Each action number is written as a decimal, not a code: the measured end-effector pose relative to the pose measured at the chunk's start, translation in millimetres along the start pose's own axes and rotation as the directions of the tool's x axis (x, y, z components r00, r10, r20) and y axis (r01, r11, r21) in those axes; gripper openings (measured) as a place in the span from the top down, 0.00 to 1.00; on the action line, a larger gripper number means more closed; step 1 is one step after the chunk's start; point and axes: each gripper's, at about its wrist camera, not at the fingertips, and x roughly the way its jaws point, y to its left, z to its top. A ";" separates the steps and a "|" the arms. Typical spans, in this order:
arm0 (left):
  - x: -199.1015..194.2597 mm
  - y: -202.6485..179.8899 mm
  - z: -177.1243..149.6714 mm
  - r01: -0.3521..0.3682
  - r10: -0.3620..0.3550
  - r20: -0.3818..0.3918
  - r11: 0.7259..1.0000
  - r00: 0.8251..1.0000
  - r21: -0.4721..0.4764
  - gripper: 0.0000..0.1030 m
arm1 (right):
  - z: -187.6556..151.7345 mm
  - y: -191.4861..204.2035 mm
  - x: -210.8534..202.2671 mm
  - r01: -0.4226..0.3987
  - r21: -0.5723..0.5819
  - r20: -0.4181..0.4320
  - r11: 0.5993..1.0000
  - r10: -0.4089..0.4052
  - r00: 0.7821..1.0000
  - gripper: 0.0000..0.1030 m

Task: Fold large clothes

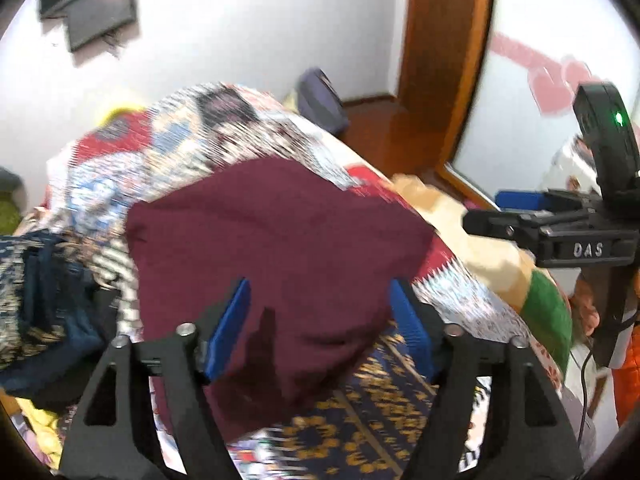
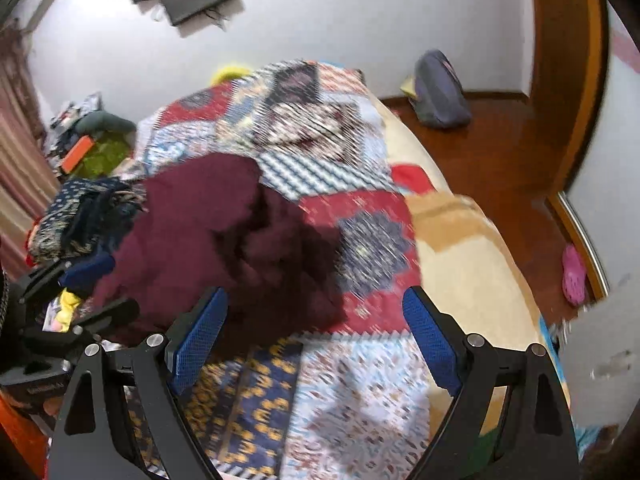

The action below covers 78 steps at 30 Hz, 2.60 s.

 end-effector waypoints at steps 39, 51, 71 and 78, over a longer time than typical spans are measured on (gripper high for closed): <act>7.4 108.3 -72.2 -0.199 0.172 -0.144 0.958 0.975 -0.206 0.12 | -17.2 12.7 49.7 -0.021 -0.106 -0.154 0.994 0.004 0.988 0.11; 58.0 155.5 -37.1 -0.033 -0.033 -0.153 0.914 0.988 -0.405 0.12 | 21.3 6.9 87.8 -0.184 0.069 -0.161 0.980 0.193 0.968 0.10; 150.1 189.1 -54.2 0.263 -0.469 -0.127 0.675 0.874 -0.689 0.06 | 12.8 -37.4 190.0 -0.360 0.328 -0.337 0.874 0.464 0.819 0.00; 145.8 179.0 -50.0 0.293 -0.493 -0.112 0.669 0.863 -0.683 0.25 | 16.3 -39.0 183.8 -0.358 0.334 -0.323 0.872 0.463 0.826 0.08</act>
